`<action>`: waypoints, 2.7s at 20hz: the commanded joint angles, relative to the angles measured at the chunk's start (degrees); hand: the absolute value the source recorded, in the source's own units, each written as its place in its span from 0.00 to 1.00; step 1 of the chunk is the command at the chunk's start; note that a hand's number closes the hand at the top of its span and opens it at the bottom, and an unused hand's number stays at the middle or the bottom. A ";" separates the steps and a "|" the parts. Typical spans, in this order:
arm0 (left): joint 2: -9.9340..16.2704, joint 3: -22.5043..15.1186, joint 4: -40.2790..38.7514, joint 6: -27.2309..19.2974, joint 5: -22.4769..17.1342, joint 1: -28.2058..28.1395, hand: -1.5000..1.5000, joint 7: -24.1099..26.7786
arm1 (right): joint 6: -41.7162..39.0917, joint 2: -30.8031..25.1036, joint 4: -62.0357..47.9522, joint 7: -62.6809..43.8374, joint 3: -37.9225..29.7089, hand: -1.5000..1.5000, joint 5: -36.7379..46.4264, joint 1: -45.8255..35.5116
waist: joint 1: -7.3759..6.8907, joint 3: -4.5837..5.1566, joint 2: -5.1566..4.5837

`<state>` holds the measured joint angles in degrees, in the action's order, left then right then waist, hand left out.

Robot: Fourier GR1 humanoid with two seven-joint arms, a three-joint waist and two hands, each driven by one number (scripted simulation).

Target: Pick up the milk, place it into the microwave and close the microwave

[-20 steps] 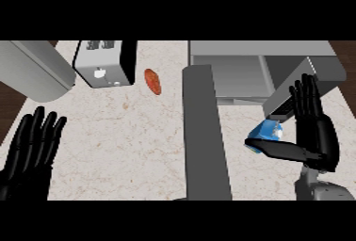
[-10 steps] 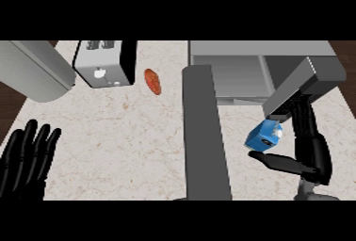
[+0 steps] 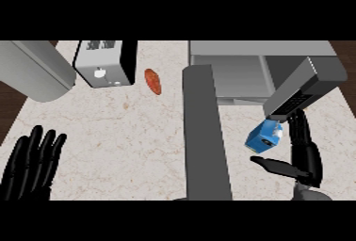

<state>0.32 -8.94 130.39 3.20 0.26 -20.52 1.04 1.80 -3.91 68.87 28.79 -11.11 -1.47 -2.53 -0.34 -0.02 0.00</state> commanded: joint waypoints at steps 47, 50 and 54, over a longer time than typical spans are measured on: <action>4.71 12.53 0.25 3.34 -10.91 -0.42 0.00 -2.75 | -8.52 0.15 -10.69 21.45 6.65 1.00 1.21 -2.30 | 0.59 0.09 0.14; 2.54 8.87 -0.77 3.54 -8.39 -2.69 0.00 0.15 | 1.85 3.78 -11.26 18.60 11.85 1.00 3.00 -6.60 | 0.08 0.05 0.09; 1.92 10.06 -6.10 4.69 -7.20 -3.02 0.00 5.96 | 4.00 3.31 -11.15 12.38 11.20 1.00 6.08 -11.75 | 0.02 0.05 0.02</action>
<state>2.11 -1.56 128.87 7.14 -6.06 -25.24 4.05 2.69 -0.89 56.84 46.47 -0.36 2.84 -9.82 -0.27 0.04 0.11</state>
